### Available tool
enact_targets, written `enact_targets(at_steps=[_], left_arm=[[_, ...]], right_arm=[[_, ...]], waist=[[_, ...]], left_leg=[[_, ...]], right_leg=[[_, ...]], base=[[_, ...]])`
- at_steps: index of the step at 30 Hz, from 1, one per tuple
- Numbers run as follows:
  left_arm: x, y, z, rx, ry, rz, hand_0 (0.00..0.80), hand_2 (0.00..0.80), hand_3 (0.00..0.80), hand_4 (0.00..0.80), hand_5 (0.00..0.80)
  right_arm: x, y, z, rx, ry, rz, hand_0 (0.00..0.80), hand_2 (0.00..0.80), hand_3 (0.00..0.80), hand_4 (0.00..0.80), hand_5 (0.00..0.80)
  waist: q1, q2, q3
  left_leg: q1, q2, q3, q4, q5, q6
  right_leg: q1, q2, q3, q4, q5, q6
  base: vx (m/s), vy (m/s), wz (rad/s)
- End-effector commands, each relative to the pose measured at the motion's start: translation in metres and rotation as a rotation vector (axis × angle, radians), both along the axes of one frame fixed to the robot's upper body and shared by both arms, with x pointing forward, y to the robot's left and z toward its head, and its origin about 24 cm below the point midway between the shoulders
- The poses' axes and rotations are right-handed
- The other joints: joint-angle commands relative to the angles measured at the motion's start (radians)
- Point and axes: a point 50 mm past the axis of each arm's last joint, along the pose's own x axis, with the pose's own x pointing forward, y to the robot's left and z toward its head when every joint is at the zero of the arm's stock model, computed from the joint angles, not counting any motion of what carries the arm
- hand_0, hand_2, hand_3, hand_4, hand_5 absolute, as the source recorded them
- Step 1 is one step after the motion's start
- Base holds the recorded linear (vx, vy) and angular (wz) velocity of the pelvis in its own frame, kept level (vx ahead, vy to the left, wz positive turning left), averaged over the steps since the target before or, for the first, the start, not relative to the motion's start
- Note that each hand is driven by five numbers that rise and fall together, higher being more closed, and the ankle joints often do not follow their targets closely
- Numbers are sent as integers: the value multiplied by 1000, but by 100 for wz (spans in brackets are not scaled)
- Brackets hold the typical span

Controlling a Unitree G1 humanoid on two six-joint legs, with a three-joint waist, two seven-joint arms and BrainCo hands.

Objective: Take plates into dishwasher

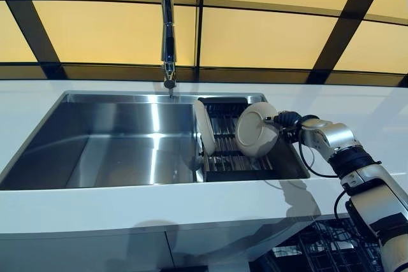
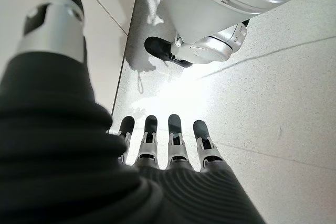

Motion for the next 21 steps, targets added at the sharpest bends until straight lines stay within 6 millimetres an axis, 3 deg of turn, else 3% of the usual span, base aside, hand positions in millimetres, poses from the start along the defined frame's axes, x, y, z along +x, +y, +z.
enact_targets(at_steps=[1,11,21], left_arm=[[4,1,1,13,22,-59,0,0,0,0,0],[6,5,2,13,-4,-75,0,0,0,0,0],[9,8,4,6,-50,-83,0,0,0,0,0]], right_arm=[[7,-12,50,-134,-168,-49,800,800,800,800,800],[5,-15,80,-150,-275,-83,800,800,800,800,800],[-10,-32,143,-217,-445,-121,800,800,800,800,800]], waist=[[37,-20,-57],[14,-25,-84],[-31,-36,-125]], left_leg=[[74,60,70,2,-85,-84],[90,63,89,2,-88,-90],[103,65,125,2,-89,-90]], right_leg=[[-45,-66,16,-3,71,134],[-42,-63,42,-3,75,136],[-53,-50,98,-3,90,135]], base=[[-36,1,0],[-54,14,-1],[-66,29,-9]])
